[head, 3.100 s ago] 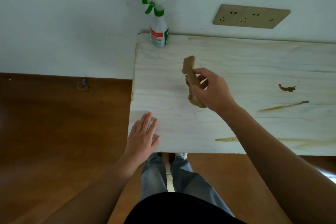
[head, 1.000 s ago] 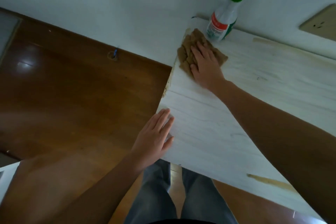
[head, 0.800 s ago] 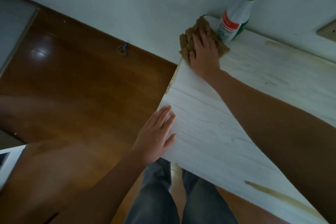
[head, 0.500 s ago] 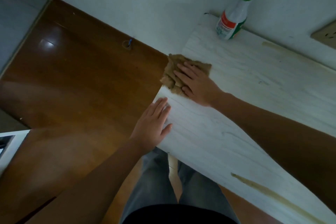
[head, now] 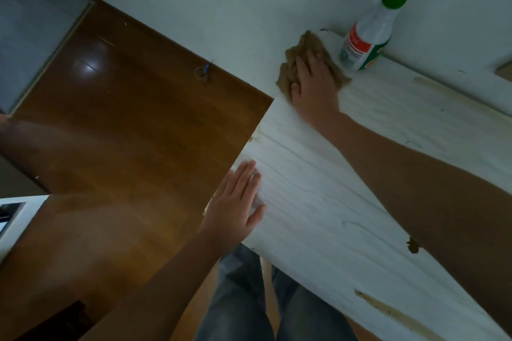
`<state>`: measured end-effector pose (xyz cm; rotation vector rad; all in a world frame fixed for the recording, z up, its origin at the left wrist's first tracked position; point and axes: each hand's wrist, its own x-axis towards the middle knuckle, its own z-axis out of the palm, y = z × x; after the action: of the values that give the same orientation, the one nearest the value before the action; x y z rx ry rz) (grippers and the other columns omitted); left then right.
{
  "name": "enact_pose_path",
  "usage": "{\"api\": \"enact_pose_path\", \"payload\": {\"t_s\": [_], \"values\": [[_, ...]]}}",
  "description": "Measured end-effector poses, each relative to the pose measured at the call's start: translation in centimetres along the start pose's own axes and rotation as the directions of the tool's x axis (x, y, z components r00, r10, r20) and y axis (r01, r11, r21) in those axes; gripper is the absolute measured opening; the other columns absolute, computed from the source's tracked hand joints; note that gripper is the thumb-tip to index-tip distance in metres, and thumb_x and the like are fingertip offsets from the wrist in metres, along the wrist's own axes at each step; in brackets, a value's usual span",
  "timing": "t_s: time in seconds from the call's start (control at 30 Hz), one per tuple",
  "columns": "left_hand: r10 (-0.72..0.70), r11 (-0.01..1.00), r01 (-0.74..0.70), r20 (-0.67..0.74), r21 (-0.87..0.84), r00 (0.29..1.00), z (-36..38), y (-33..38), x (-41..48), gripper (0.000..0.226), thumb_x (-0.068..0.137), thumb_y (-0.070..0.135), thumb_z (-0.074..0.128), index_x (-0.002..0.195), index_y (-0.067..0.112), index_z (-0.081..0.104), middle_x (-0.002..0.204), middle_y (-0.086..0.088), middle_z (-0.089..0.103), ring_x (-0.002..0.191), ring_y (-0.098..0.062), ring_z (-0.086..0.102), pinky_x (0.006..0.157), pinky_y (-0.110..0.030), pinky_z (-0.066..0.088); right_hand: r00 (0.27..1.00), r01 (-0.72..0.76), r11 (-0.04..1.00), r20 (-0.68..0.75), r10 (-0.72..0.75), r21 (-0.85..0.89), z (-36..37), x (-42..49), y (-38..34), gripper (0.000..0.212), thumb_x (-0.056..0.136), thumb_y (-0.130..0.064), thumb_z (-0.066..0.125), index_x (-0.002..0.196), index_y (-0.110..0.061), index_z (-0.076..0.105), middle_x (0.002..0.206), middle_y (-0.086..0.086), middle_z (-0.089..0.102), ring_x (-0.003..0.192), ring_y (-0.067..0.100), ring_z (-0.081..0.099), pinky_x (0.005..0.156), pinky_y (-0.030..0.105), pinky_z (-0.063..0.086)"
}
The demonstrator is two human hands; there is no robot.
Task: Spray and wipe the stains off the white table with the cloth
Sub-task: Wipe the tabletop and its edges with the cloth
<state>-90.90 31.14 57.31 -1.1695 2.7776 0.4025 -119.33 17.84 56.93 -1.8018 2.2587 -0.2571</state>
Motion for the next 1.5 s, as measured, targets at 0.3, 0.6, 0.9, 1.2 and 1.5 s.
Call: {"api": "enact_pose_path", "payload": {"t_s": [0.3, 0.6, 0.9, 1.2, 1.5], "values": [[0.080, 0.997, -0.079, -0.030, 0.024, 0.996, -0.1, -1.3, -0.1, 0.064, 0.104, 0.051, 0.038, 0.155, 0.012, 0.041, 0.167, -0.009, 0.029, 0.157, -0.024, 0.022, 0.124, -0.041, 0.026, 0.999, -0.030, 0.999, -0.031, 0.030, -0.025, -0.5, 2.4, 1.2, 0.061, 0.101, -0.032, 0.038, 0.154, -0.003, 0.028, 0.162, 0.022, 0.024, 0.151, 0.037, 0.021, 0.126, 0.043, 0.014], [0.055, 0.998, -0.055, -0.005, -0.012, 0.998, 0.6, -1.4, -0.3, 0.066, 0.105, 0.053, 0.035, 0.159, 0.014, 0.034, 0.170, -0.006, 0.020, 0.159, -0.021, 0.013, 0.127, -0.041, 0.020, 0.995, 0.034, 0.997, -0.090, -0.041, -0.073, 0.1, 2.6, 0.4, 0.055, 0.098, -0.035, 0.036, 0.145, -0.007, 0.046, 0.157, 0.019, 0.037, 0.147, 0.033, 0.031, 0.124, 0.044, 0.018], [0.086, 0.993, -0.088, 0.032, 0.075, 0.996, -0.7, -1.9, -1.1, 0.058, 0.104, 0.049, 0.042, 0.151, 0.016, 0.047, 0.165, -0.011, 0.033, 0.155, -0.025, 0.027, 0.124, -0.040, 0.023, 0.852, 0.483, 0.876, 0.230, -0.470, 0.001, 1.9, -7.6, -1.7, 0.061, 0.103, -0.046, 0.031, 0.158, -0.019, 0.027, 0.167, 0.009, 0.018, 0.155, 0.028, 0.010, 0.127, 0.046, 0.008], [0.025, 0.998, -0.025, 0.001, 0.058, 1.000, 0.4, -0.6, -4.0, 0.057, 0.105, 0.052, 0.040, 0.152, 0.019, 0.044, 0.166, -0.011, 0.032, 0.155, -0.029, 0.026, 0.124, -0.048, 0.026, 0.992, 0.124, 0.988, 0.039, -0.121, -0.090, 2.1, -3.4, -4.5, 0.053, 0.103, -0.038, 0.026, 0.146, -0.014, 0.044, 0.156, 0.016, 0.038, 0.150, 0.035, 0.024, 0.125, 0.049, 0.014], [0.056, 0.994, -0.062, 0.066, 0.087, 0.996, 0.8, -1.0, -4.3, 0.060, 0.108, 0.050, 0.033, 0.158, 0.017, 0.035, 0.170, -0.015, 0.018, 0.159, -0.027, 0.009, 0.128, -0.046, 0.021, 0.817, 0.540, 0.837, 0.187, -0.546, 0.084, 3.4, -14.0, -2.9, 0.054, 0.107, -0.042, 0.030, 0.157, -0.021, 0.032, 0.166, 0.006, 0.022, 0.155, 0.028, 0.012, 0.123, 0.053, 0.019]]}}
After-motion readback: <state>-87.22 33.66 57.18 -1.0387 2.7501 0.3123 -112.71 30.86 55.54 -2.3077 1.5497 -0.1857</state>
